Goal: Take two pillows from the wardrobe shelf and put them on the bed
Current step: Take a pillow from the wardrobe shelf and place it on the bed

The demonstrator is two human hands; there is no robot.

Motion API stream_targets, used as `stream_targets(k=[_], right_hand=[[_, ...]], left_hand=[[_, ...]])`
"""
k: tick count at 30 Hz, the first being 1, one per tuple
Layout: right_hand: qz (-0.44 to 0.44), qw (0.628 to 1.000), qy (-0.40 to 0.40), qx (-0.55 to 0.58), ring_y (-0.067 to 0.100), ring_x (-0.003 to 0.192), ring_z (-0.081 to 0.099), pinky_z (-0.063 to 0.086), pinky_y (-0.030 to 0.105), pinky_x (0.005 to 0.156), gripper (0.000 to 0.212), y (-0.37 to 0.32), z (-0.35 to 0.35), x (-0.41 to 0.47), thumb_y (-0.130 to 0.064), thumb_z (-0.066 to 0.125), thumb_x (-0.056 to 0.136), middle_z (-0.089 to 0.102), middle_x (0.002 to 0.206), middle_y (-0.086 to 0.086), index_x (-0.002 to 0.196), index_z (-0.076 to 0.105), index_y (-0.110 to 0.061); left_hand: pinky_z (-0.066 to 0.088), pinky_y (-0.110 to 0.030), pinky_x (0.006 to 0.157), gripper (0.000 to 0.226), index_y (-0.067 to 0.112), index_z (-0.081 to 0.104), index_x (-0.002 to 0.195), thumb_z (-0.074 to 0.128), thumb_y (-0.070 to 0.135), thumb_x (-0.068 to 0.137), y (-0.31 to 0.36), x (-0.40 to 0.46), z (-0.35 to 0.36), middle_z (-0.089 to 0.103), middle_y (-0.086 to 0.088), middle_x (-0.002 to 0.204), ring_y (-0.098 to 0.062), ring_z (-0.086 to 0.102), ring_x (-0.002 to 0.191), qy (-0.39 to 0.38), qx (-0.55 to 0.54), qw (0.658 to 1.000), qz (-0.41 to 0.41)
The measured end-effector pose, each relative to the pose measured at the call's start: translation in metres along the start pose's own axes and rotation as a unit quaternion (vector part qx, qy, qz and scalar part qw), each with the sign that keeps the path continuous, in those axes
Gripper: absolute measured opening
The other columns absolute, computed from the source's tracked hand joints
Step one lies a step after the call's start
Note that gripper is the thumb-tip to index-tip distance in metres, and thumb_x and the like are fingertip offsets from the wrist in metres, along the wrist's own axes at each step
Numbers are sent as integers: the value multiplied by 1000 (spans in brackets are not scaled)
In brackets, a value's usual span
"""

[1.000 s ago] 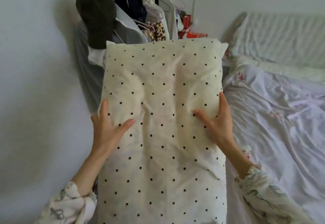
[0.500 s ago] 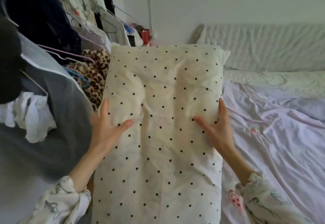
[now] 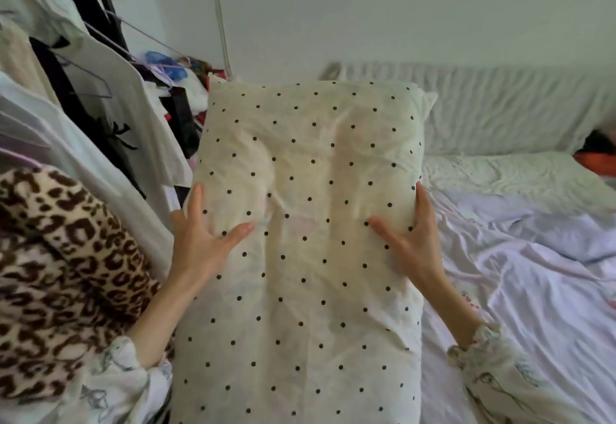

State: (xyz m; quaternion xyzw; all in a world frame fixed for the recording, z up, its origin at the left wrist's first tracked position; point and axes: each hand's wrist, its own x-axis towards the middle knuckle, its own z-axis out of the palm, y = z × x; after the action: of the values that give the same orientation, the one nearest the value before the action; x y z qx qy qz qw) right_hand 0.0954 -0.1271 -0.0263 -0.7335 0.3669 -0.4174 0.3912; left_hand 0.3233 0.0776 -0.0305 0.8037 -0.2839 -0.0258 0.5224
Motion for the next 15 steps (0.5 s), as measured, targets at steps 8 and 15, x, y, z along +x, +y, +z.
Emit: stream_targets(k=[8, 15], right_hand=[[10, 1000, 25, -12, 6, 118, 39, 37, 36, 101, 95, 14, 70, 154, -45, 76, 67, 39, 137, -9, 143, 21, -32], [35, 997, 53, -36, 14, 122, 40, 38, 41, 101, 97, 51, 107, 283, -47, 75, 66, 38, 138, -4, 144, 20, -31]], left_hand=[[29, -38, 102, 109, 44, 8, 141, 73, 64, 56, -6, 182, 64, 16, -4, 151, -23, 24, 136, -30, -8, 999, 20], [21, -36, 107, 107, 42, 7, 142, 72, 63, 60, -3, 309, 139, 9, -2, 155, -13, 14, 139, -63, -22, 997, 31]])
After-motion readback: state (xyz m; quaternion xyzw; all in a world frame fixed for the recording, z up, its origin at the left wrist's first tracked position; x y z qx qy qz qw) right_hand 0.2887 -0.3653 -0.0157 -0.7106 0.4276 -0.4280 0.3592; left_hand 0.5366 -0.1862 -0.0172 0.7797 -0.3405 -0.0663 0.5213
